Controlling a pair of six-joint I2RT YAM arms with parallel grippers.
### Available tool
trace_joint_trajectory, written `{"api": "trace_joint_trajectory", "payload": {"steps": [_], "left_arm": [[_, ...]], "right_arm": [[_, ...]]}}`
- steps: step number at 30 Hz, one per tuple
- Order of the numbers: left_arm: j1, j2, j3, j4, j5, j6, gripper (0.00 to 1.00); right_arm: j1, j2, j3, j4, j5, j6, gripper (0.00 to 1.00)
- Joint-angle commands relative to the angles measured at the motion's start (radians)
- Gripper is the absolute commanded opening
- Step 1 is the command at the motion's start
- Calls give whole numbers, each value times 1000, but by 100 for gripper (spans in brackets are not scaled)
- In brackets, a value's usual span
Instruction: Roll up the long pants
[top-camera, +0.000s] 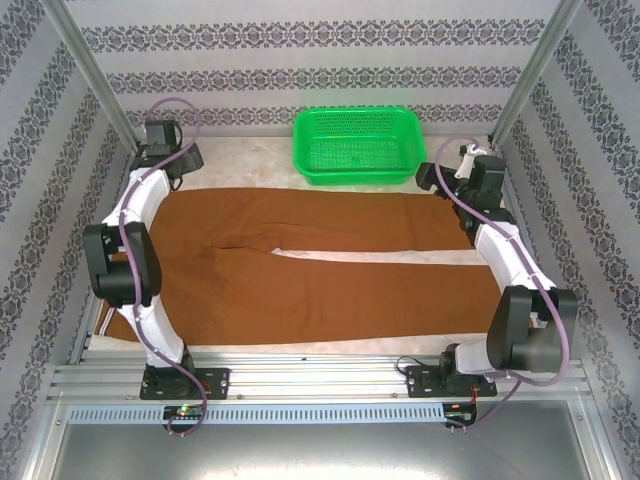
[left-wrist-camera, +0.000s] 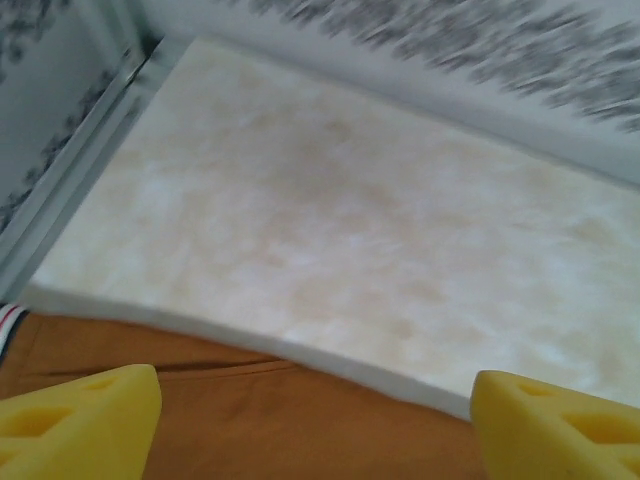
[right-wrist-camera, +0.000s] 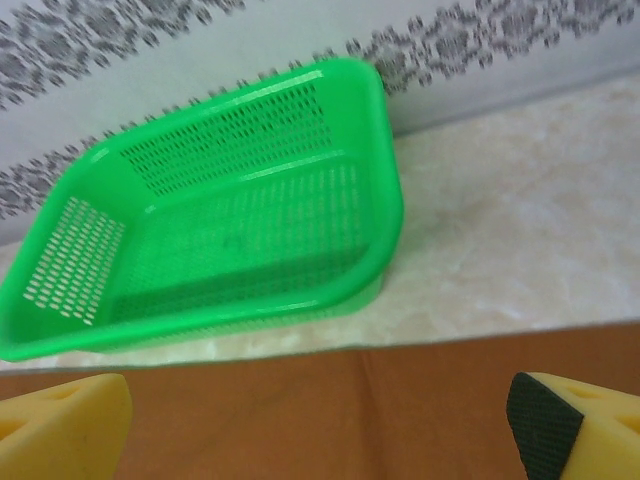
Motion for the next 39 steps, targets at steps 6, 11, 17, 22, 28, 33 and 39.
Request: {"api": "trace_joint_trajectory", "payload": {"steps": [6,11,17,22,28,33,39], "left_arm": [[146,68,31,-189,-60,-187,89],[221,166,100,-249,-26,-224,90],[286,213,68,-177,28,-293,90],[286,289,157,-218,27,-276,92],[287,376,246,-239,48,-242,92],[287,433,310,-267,63,-226,88],[287,480,363,-313,96,-207,0]], "right_arm": [[-11,86,91,-156,-36,46,98],[-11,96,55,-132,-36,69,98],[-9,113,38,-136,-36,66,98],[-10,122,50,-146,-36,62,98],[-10,129,54,-125,-43,81,98],[-9,153,60,-122,-45,92,98],[-8,173,74,-133,0,97,98]]}}
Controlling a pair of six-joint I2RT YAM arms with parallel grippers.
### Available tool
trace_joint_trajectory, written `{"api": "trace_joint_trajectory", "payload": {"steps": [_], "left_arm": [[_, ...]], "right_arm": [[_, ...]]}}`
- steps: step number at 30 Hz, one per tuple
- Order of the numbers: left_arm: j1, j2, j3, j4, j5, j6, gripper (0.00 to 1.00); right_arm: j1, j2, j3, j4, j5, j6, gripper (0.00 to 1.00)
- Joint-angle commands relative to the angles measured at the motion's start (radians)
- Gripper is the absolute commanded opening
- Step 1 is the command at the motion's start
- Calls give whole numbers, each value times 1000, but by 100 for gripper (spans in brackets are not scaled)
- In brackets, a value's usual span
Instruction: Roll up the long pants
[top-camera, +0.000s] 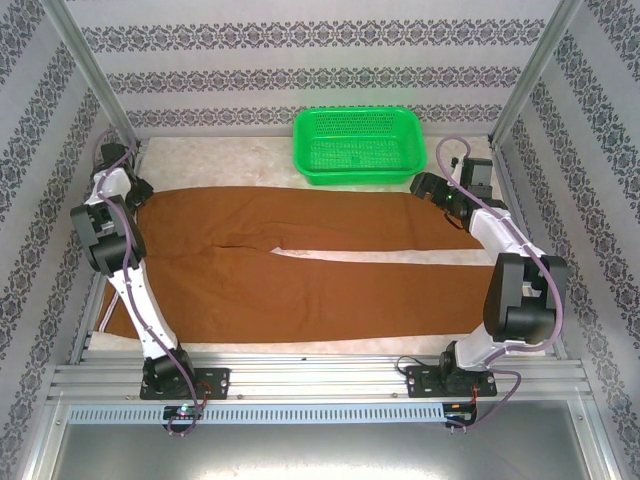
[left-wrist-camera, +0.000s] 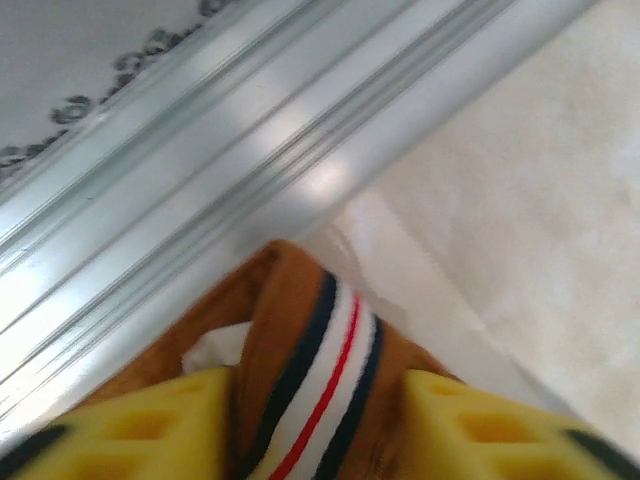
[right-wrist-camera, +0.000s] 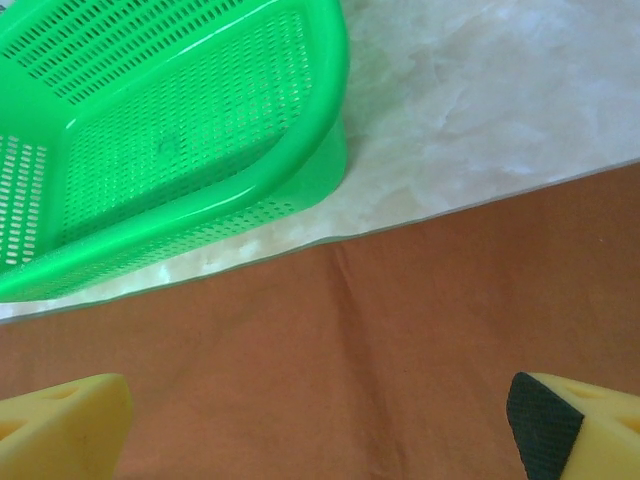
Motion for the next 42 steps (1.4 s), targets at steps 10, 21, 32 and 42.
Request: {"api": "trace_joint_trajectory", "payload": {"steps": [10,21,32,42], "left_arm": [[-1,-136,-236,19,-27,74,0],[-4,-149,-259,26,11,105,0],[-6,-108,-198,7,24,103,0],[-9,-96,-180,-3,25,106,0]], "right_arm": [[-50,278,412,-350,410,-11,98],[-256,632,810,-632,359,69,96],[-280,789,989,-685,228,108,86],[-293,892,1117,-756,207,100,80]]}}
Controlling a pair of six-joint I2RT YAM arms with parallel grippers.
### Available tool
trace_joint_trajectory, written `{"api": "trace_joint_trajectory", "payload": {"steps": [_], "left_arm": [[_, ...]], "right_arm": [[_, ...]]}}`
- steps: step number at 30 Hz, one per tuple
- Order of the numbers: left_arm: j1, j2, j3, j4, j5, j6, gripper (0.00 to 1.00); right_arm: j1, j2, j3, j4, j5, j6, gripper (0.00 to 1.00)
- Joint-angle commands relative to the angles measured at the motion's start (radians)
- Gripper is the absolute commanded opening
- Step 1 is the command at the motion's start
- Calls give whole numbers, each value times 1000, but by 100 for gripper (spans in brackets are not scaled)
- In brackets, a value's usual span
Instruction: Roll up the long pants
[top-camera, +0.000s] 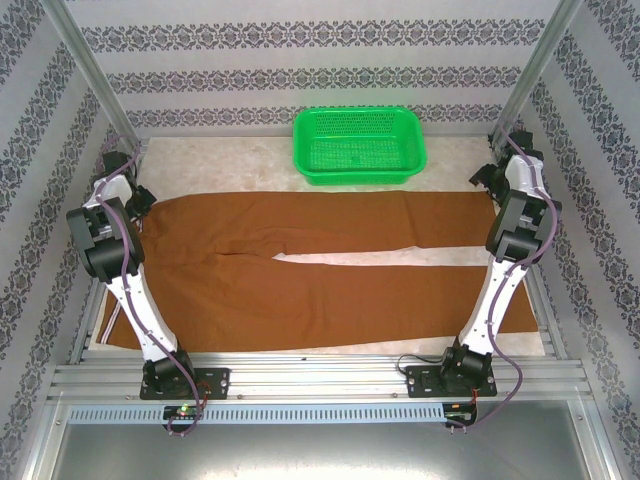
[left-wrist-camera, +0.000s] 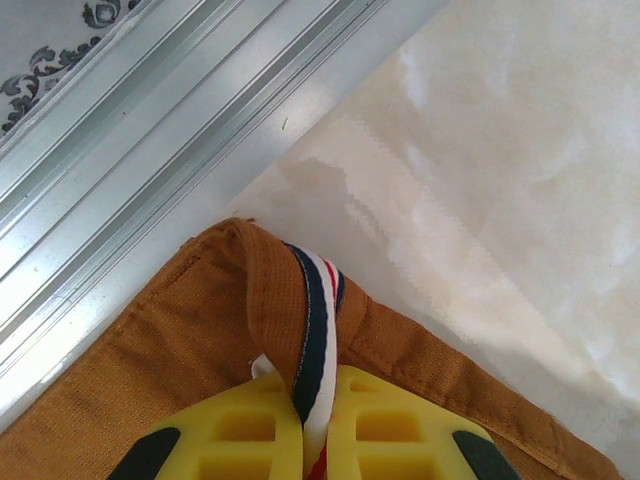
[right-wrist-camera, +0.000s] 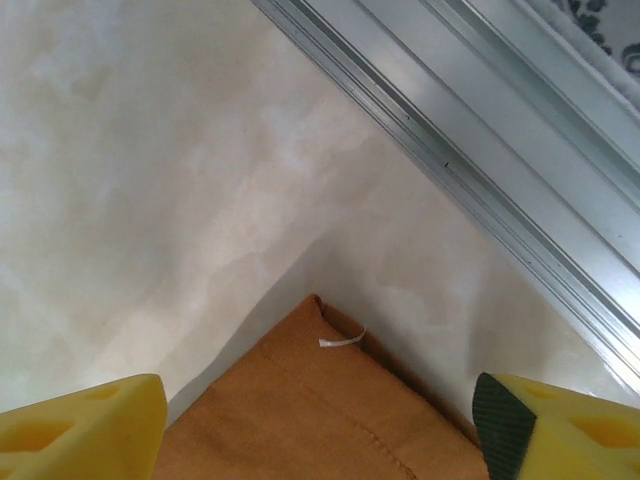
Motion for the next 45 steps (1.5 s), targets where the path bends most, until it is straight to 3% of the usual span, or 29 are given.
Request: {"api": "trace_joint_trajectory", "payload": {"steps": [1,3,5,7,11,13,14,21,24,29,34,45], "left_arm": [[-6,33,26,-43,25,20,0],[-7,35,29,-44,24,21,0],[-9,35,31,-47,23,19,0],[-7,35,31,-48,21,16,0],[-8,39,36,-49,25,14,0],[-8,43,39,-47,33,15,0],[-8,45,40,-48,35,16,0],[-11,36,31,-29,78,3,0],[-39,40,85,-39,101,-31,0],[-80,16,231,-97,47,-85,0],[-80,-45,290,-122,31,-117,0],[-78,-196,314,-184,10,-79,0]], "right_arm": [[-6,60,96,-77,-32,1,79],[-8,96,158,-120,-36,-7,78],[-9,124,201,-147,-65,-16,64],[-9,142,220,-163,-90,-16,56],[-8,146,198,-162,-129,-18,30],[-8,135,169,-156,-146,-22,3],[-7,122,144,-143,-144,-20,0],[-16,-12,-46,-30,-118,16,0],[-16,-66,-29,-21,-97,25,0],[-23,-165,21,-17,-22,26,0],[-52,-207,63,-23,-50,43,0],[-41,-266,-61,24,-63,19,0]]}}
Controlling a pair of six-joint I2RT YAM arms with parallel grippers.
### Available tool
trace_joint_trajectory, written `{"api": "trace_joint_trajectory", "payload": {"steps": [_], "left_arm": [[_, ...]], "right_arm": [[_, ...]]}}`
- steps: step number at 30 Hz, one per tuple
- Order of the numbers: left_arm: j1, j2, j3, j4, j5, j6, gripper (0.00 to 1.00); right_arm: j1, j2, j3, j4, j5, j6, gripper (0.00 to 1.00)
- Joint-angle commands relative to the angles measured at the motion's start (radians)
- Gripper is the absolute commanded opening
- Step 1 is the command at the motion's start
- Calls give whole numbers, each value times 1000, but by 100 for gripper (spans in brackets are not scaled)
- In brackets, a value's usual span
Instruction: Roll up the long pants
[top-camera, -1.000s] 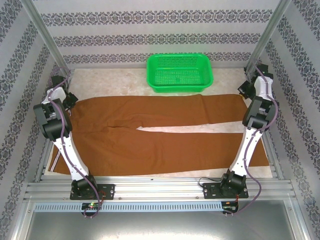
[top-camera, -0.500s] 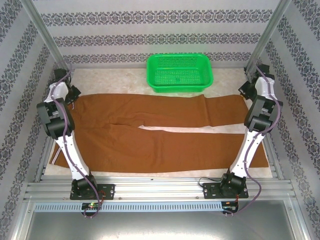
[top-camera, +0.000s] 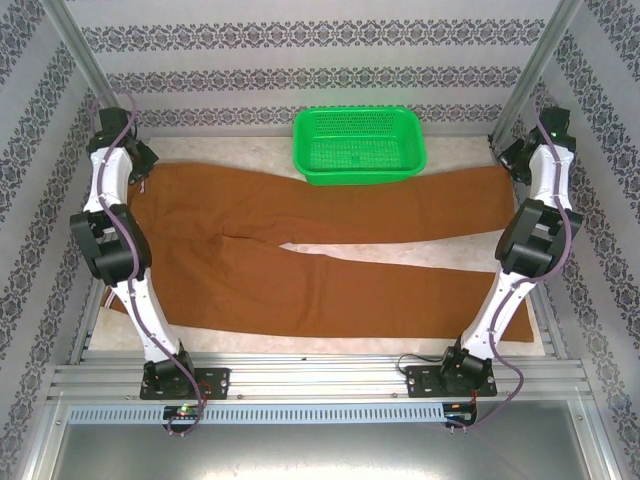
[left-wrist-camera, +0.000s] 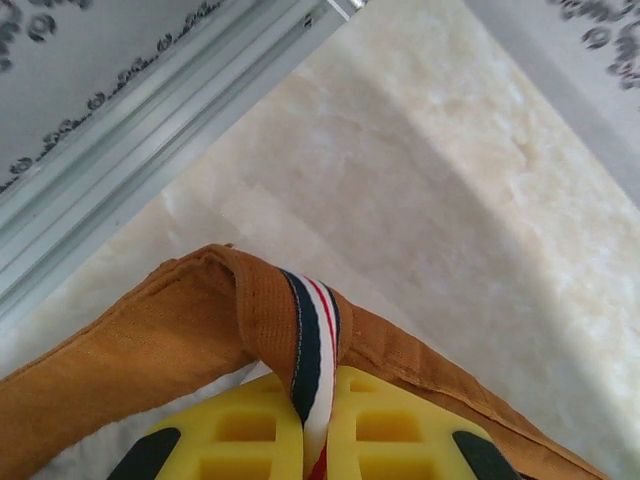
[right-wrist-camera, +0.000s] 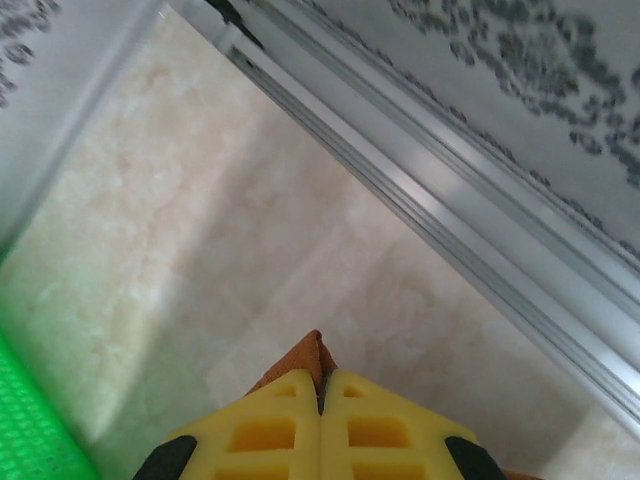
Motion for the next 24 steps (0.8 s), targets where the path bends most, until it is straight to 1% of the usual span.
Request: {"api": "trace_joint_trajectory", "payload": {"steps": [1,4,9,11,13,15,17,19,21,23,24], "left_arm": [[13,-95,16,-1,-32,11,0],[12,-114,-27,16,-21,17,0],[13,-99,-77,50,17,19,0],[13,-80,-68,50,34,20,0],[13,-65,-63,59,44,17,0],[13,-55,-55,64,56,16,0],[13,-40,-29,62,62,16,0],[13,-22,17,45,58,16,0],[13,1,87,14,53,19,0],[13,34,185,-34,48,19,0],[13,46,225,-54,48,20,0]], "right_arm": [[20,-42,-36,10,19,-35,0],[52,-55,-83,15,29,-61,0],[113,-126,-230,75,40,-63,0],[168,-133,-230,55,52,-84,0],[236,-130,-197,23,93,-117,0],[298,-110,-117,-26,145,-146,0],[334,-76,14,-92,181,-168,0],[342,-39,161,-147,200,-186,0],[337,16,364,-237,228,-208,0],[313,83,584,-331,238,-234,0],[300,107,666,-364,237,-239,0]]}}
